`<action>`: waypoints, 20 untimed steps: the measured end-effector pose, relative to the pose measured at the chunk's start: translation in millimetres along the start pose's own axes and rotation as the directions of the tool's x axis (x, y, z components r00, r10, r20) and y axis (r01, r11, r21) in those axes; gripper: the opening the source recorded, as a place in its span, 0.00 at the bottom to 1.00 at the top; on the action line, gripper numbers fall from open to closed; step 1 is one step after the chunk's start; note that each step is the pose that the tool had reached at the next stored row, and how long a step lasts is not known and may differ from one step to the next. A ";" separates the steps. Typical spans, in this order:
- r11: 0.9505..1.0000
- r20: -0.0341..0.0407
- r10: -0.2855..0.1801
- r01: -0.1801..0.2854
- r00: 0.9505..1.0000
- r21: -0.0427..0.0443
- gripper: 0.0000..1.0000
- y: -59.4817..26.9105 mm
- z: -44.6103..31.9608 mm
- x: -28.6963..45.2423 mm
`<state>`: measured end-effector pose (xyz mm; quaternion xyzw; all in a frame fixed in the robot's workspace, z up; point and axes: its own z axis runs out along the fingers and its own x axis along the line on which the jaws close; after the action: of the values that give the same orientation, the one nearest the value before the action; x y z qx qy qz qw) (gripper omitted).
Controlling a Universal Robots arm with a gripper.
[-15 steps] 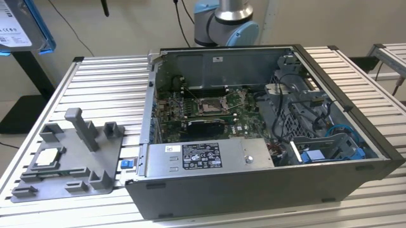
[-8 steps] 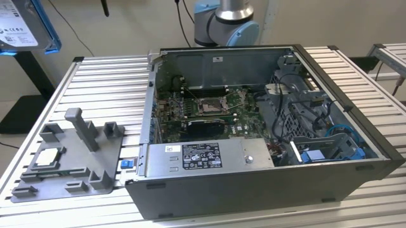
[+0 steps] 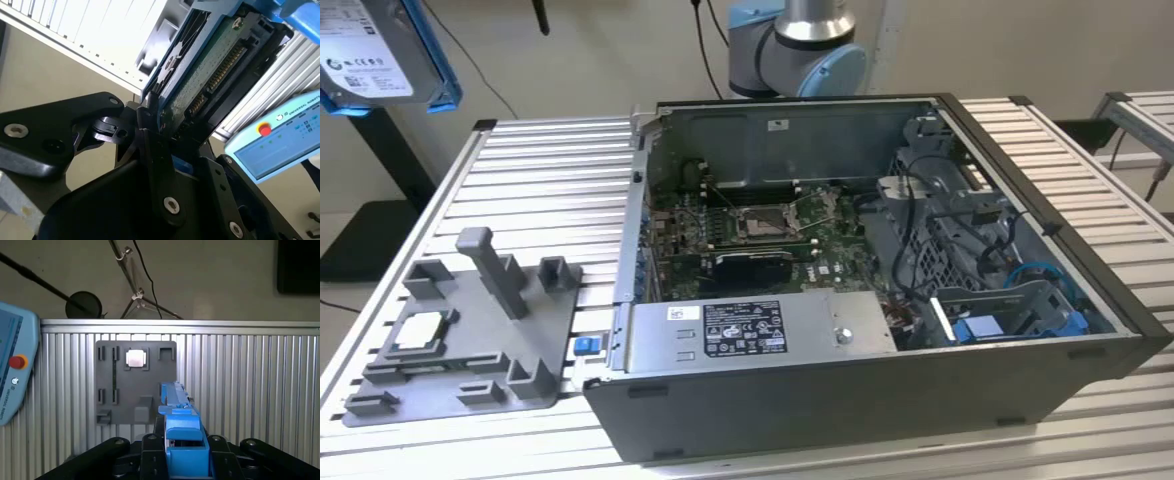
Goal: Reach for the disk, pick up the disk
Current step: 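Pick up the disk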
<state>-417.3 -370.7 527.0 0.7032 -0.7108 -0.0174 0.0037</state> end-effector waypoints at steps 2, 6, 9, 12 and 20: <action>1.000 0.000 0.000 0.000 1.000 0.000 0.00 -3.2 -0.1 0.0; 1.000 0.000 0.000 0.000 1.000 0.000 0.00 -8.4 -0.2 -0.1; 1.000 0.000 0.000 0.000 1.000 0.000 0.00 -12.2 -0.4 -0.1; 1.000 0.000 0.000 0.000 1.000 0.000 0.00 -15.9 -0.4 -0.2; 1.000 0.000 0.000 0.000 1.000 0.000 0.00 -32.8 -1.0 -0.4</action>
<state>-384.5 -370.7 526.9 0.7032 -0.7108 -0.0174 0.0037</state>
